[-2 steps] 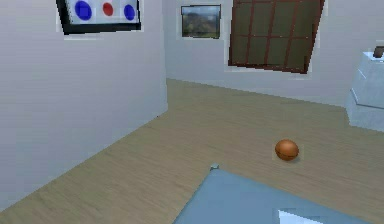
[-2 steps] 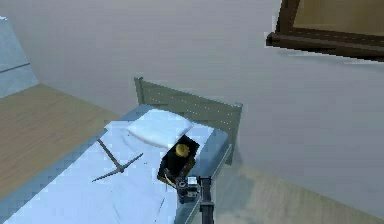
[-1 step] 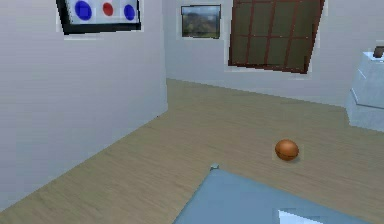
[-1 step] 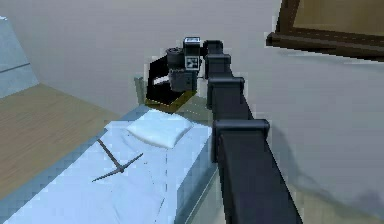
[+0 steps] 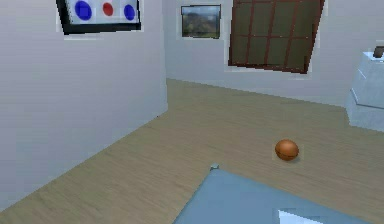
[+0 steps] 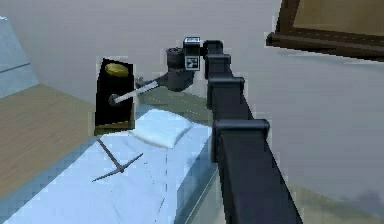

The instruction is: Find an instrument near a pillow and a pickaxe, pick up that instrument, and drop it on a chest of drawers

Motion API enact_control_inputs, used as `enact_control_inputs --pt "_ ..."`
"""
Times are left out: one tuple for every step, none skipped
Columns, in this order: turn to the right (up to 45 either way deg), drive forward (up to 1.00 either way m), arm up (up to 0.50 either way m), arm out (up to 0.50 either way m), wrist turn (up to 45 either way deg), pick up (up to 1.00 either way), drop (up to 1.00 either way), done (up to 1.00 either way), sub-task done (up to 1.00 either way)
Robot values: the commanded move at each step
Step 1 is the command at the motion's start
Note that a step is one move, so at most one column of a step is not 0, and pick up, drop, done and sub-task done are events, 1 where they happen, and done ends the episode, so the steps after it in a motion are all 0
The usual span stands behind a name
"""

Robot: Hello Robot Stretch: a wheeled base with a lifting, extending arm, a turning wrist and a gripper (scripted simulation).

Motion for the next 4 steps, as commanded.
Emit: enact_control_inputs --pt "0.0 0.0 0.0 0.0 -45.0 0.0 0.0 0.0 0.0" --pt "0.0 0.0 0.0 0.0 -27.0 0.0 0.0 0.0 0.0" --pt "0.0 0.0 0.0 -0.34 0.0 0.0 0.0 0.0 0.0" --pt "-45.0 0.0 0.0 0.0 0.0 0.0 0.0 0.0 0.0"
